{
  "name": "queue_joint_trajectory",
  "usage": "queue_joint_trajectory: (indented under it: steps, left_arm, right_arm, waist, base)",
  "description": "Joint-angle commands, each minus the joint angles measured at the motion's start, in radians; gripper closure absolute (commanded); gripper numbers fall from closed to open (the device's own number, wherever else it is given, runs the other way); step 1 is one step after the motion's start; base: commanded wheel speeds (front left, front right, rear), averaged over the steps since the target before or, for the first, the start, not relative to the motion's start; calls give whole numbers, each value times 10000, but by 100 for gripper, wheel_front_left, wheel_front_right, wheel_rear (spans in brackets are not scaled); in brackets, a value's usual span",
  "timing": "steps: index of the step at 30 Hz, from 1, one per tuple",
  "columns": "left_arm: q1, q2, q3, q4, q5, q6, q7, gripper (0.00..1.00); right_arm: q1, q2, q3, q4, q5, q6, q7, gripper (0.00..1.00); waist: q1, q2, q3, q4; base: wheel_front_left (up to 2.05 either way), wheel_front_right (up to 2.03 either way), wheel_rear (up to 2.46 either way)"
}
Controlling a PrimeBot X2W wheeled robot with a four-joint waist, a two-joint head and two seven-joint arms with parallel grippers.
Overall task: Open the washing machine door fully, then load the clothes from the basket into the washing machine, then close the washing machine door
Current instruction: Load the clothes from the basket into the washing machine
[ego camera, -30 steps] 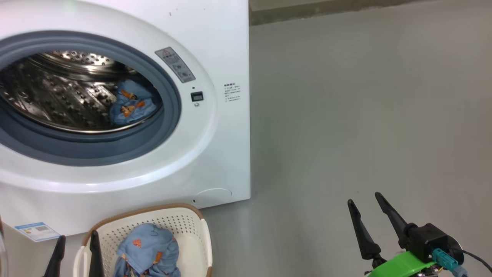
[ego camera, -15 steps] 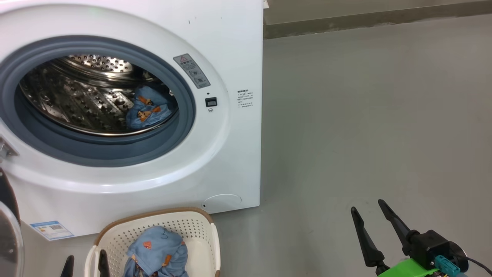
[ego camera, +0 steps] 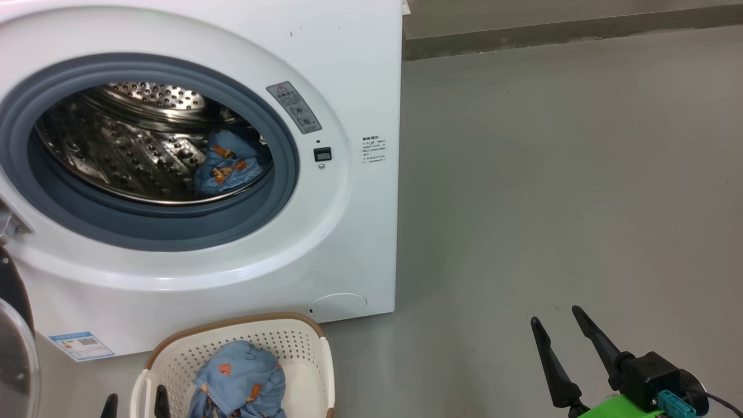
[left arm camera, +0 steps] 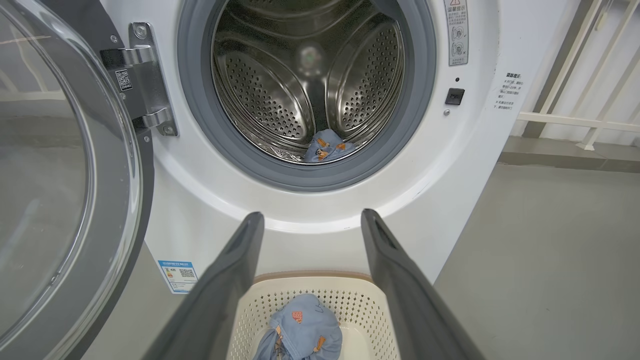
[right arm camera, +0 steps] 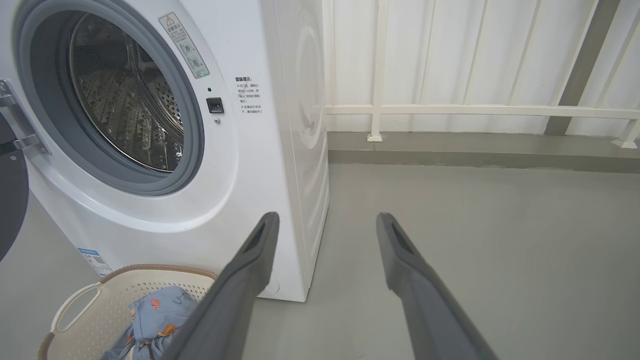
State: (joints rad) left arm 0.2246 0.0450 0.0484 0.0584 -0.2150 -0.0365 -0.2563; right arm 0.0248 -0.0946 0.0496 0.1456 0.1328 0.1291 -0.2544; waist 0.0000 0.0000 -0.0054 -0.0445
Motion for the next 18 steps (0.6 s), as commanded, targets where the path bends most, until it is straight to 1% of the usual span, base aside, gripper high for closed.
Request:
queue_joint_trajectory:
  steps: [1,7,10,14,18]
  left_arm:
    - [-163,54,281,-249,-33,80,-55,0]
    - [-200,53,223,-81,-137,4,-55,0]
    - [-238,53,144,186,-431,-158,-55,0]
    - [-482,53,30,677,-608,-341,-55,0]
    - [-881,53,-69,1543,-605,-402,-55,0]
  right_arm:
    - [-70,-90,188,-277,-42,16,-74,0]
    - [-53,-73,152,-283,-33,16,-74,0]
    - [-60,-28,150,-292,24,16,-74,0]
    - [-153,4,176,-332,67,16,-74,0]
    - [-258,32,164,-371,87,16,-74,0]
  waist:
    - [0,0,3,10]
    - [0,0,85,92]
    - [0,0,217,118]
    - [0,0,550,114]
    - [0,0,942,90]
  base:
    - [0,0,0]
    - [0,0,0]
    - [0,0,0]
    - [0,0,0]
    - [0,0,0]
